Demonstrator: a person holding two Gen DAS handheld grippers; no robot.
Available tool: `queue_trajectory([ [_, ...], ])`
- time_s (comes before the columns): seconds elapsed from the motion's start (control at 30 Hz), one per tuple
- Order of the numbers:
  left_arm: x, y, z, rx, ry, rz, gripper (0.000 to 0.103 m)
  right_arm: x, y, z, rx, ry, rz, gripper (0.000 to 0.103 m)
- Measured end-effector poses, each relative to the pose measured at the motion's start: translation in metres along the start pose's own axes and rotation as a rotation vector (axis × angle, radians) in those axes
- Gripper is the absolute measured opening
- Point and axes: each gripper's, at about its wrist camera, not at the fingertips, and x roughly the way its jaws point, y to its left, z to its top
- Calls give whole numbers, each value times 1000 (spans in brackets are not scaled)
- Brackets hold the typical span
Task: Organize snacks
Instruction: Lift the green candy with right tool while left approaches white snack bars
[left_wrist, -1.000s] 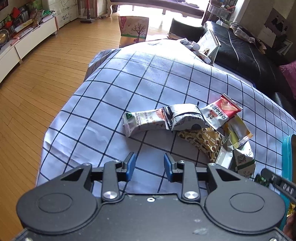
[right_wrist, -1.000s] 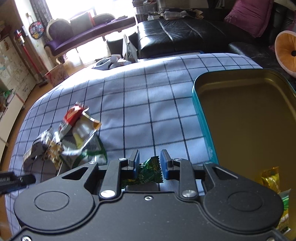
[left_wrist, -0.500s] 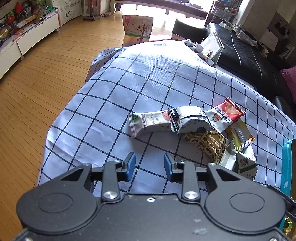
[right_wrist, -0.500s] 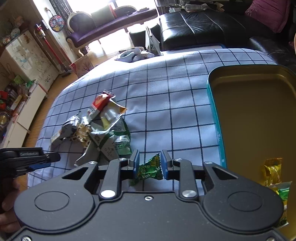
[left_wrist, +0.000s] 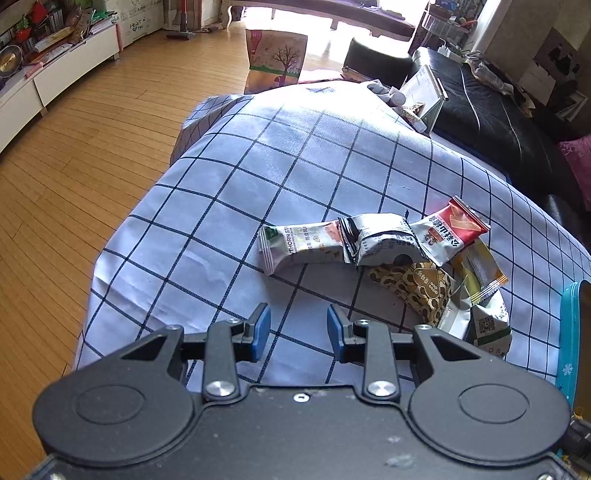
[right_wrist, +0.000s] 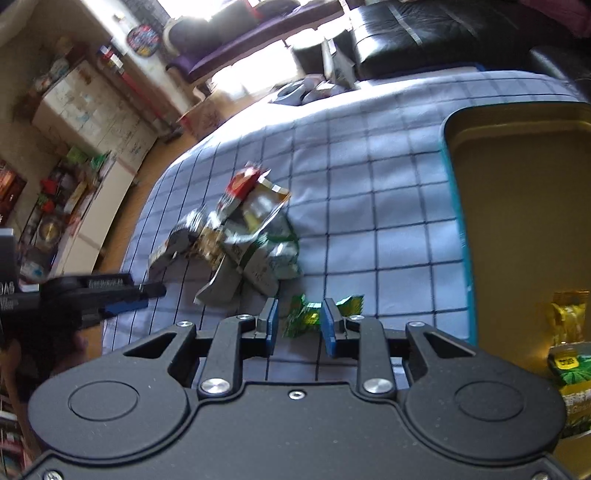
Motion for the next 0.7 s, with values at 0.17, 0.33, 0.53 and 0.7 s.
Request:
queue_trajectory([
  [0.17,0,-1,0,3,0,-3,33,17,4,-5,-30,57,-26,38],
  [0.33,0,1,0,0,-1,-4,33,15,-11,-1,75,-2,-84,38],
  [0.53,1,1,0,-4,2,1,33,14,-21,2,180,-78,-99,38],
  [0.7,1,-1,0,-1,1,2,33,14,-18,2,202,-117,-119,38],
])
